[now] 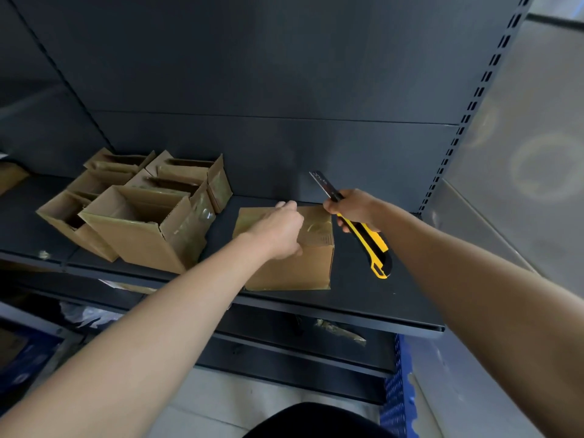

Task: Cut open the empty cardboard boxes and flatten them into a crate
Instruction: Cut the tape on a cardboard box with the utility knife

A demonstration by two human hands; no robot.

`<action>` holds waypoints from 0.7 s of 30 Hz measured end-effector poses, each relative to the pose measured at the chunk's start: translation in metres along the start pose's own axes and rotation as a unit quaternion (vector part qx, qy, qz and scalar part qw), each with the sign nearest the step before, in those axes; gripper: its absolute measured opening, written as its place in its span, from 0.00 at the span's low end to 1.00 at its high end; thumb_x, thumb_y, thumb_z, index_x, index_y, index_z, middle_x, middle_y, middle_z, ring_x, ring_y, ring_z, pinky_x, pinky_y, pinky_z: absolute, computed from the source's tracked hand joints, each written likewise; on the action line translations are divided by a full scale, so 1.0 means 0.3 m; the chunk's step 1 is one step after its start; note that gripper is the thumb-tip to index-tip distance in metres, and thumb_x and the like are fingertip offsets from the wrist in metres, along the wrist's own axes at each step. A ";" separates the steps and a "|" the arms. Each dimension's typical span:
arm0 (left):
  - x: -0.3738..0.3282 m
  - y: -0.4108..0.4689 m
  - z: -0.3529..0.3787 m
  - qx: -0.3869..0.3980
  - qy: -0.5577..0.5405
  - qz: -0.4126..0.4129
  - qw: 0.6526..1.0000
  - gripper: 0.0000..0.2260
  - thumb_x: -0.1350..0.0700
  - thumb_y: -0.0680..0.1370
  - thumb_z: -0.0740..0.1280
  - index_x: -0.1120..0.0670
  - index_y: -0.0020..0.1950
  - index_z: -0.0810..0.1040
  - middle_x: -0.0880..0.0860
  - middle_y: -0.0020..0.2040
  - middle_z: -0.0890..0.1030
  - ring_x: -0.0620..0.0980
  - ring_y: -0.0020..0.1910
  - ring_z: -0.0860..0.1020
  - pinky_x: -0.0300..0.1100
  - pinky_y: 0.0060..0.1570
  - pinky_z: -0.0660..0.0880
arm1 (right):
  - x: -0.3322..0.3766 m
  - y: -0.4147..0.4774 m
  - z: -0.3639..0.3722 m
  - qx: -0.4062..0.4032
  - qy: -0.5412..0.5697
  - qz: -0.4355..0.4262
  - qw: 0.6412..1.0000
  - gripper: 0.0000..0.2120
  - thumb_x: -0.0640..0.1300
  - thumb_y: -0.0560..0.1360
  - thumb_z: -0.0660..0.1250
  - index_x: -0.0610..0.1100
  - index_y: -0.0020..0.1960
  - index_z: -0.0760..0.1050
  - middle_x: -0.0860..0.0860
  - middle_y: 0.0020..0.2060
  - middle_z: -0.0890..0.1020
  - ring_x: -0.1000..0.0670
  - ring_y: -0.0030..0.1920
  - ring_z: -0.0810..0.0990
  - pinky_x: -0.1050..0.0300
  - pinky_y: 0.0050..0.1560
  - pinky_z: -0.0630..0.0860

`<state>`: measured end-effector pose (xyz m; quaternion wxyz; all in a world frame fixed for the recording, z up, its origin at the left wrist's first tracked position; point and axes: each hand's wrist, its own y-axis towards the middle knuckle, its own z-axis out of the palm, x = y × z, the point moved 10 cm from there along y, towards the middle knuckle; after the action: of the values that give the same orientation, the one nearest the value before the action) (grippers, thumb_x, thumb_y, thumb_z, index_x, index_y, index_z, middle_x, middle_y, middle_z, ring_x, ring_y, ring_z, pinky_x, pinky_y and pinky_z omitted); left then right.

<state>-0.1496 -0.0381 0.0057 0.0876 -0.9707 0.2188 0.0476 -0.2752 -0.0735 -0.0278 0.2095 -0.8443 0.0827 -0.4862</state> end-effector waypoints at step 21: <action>0.043 0.053 0.047 0.102 -0.201 -0.042 0.973 0.08 0.49 0.73 0.72 0.47 0.44 0.73 0.47 0.49 0.72 0.49 0.52 0.68 0.43 0.45 0.63 | -0.098 -0.036 -0.125 0.060 -0.319 -0.037 0.945 0.23 0.60 0.76 0.60 0.43 0.34 0.72 0.48 0.23 0.77 0.50 0.22 0.74 0.58 0.36 0.72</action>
<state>-0.1456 -0.0549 -0.0121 0.2307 -0.9355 0.1592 0.2153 -0.3231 -0.0640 -0.0296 0.2569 -0.9437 -0.0492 -0.2025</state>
